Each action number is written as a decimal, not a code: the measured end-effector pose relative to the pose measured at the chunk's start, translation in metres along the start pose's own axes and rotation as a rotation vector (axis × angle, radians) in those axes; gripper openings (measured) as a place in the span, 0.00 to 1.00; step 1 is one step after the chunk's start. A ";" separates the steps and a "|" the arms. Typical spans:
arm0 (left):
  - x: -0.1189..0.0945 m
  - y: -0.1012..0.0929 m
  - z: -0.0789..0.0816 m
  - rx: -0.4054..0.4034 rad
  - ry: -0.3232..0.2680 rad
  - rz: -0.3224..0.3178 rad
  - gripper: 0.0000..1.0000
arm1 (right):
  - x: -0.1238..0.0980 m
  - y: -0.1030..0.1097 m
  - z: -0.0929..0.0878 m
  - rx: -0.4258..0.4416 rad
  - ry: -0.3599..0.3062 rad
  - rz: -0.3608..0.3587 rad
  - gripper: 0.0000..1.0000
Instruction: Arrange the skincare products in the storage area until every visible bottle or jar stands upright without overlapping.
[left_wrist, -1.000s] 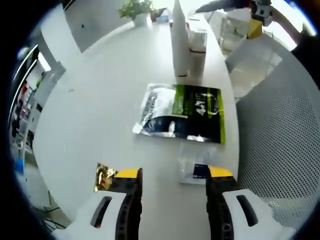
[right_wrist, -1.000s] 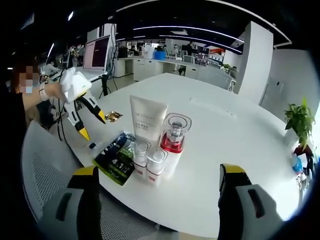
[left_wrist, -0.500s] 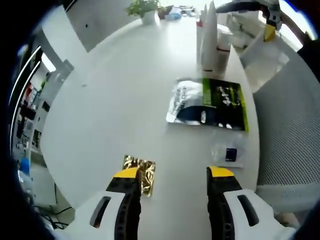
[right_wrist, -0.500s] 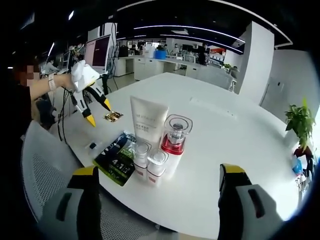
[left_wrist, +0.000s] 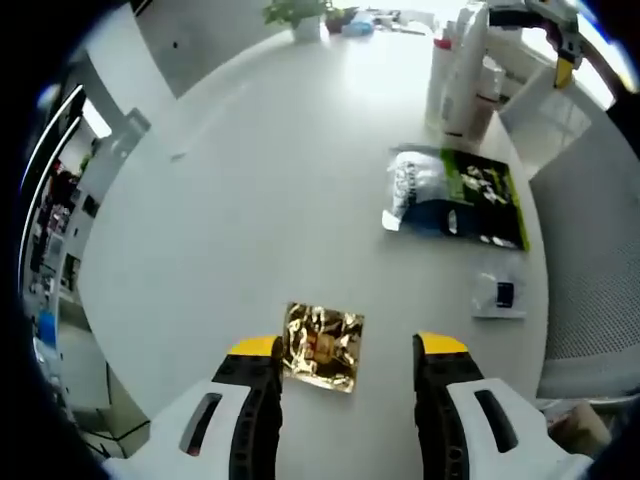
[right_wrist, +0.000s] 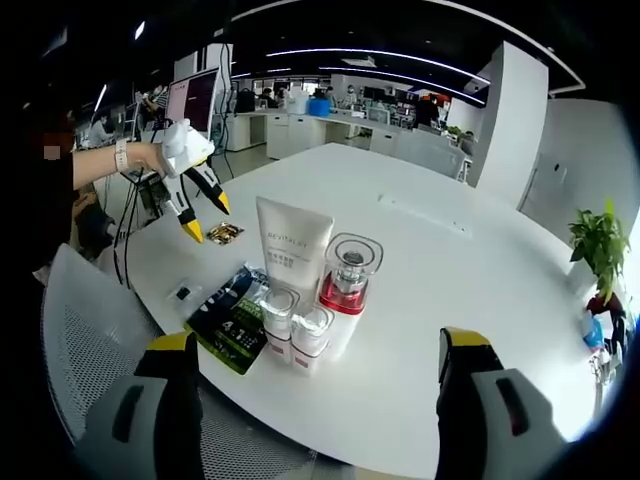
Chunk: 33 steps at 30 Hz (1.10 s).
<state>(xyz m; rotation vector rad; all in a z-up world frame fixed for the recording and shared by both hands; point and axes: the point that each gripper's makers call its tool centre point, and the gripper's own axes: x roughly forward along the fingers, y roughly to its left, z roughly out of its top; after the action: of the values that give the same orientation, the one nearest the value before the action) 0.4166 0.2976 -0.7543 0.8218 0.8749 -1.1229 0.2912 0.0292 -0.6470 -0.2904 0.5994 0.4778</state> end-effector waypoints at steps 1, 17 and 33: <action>0.001 0.001 -0.001 0.003 0.004 -0.001 0.49 | 0.000 0.000 0.000 0.000 0.001 0.000 1.00; 0.023 0.016 -0.016 0.037 0.070 -0.042 0.46 | 0.003 -0.006 -0.006 0.025 0.024 -0.015 1.00; 0.029 0.015 -0.016 0.032 0.073 -0.121 0.39 | 0.004 -0.010 -0.008 0.044 0.029 -0.027 1.00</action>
<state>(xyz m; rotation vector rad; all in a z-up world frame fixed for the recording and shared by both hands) 0.4342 0.3038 -0.7855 0.8502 0.9803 -1.2215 0.2955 0.0188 -0.6541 -0.2635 0.6331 0.4343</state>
